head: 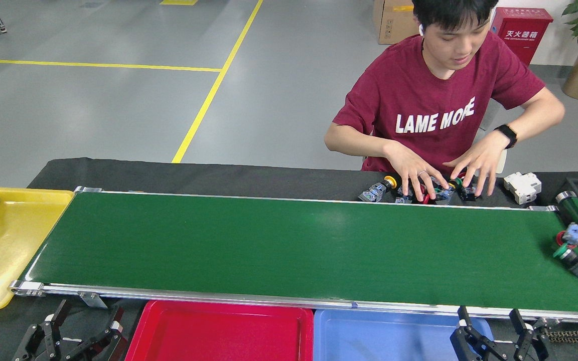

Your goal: Pick switch part from conveyor to tray

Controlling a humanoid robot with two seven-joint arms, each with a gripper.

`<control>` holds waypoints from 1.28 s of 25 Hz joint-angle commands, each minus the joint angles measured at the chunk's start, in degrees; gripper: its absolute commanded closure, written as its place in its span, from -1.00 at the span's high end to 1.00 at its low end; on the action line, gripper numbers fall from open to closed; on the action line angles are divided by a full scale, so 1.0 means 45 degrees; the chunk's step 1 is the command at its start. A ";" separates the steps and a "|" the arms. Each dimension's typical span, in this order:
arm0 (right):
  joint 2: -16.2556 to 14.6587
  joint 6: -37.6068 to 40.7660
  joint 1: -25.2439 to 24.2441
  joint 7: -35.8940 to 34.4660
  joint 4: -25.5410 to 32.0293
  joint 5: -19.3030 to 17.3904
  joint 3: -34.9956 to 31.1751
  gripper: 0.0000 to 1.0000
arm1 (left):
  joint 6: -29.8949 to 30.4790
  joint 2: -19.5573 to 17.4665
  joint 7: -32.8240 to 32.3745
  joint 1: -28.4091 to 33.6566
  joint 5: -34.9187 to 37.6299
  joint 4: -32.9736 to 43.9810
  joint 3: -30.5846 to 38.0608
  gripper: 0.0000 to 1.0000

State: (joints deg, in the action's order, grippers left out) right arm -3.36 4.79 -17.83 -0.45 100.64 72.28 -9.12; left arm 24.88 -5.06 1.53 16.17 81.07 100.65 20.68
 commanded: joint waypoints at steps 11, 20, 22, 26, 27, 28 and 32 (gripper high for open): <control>-0.0053 -0.0870 0.0194 -0.0057 0.0154 0.0012 -0.0103 0.98 | -0.0060 -0.0244 0.0089 -0.0020 -0.0047 0.0192 0.0423 1.00; -0.0932 -0.2686 0.2967 0.0724 -0.2541 -0.0027 -0.0083 0.97 | -0.0041 -0.0224 0.0070 -0.0001 -0.0027 0.0211 0.0326 1.00; -0.0991 -0.2686 0.3397 0.1037 -0.3107 -0.0007 -0.0083 0.97 | -0.0041 -0.0244 0.0070 -0.0020 -0.0027 0.0211 0.0326 1.00; -0.1127 -0.2725 0.4217 0.1154 -0.3869 0.0032 -0.0044 0.98 | -0.0041 -0.0263 0.0070 0.0097 -0.0027 0.0211 0.0287 1.00; -0.1127 -0.2725 0.4549 0.1154 -0.4357 0.0032 -0.0005 0.97 | -0.0021 -0.0263 0.0070 0.0136 -0.0027 0.0211 0.0267 1.00; -0.1147 -0.2725 0.4861 0.1135 -0.4806 0.0032 -0.0005 0.97 | -0.0021 -0.0263 0.0070 0.0136 -0.0027 0.0192 0.0248 1.00; -0.1147 -0.2725 0.5838 0.1134 -0.5920 0.0051 0.0210 0.97 | -0.0021 -0.0263 0.0070 0.0136 -0.0008 0.0211 0.0248 1.00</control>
State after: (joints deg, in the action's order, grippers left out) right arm -7.85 -7.38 7.50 4.69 74.06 72.40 -8.24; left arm 24.47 -5.63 1.52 16.87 81.07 100.80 21.74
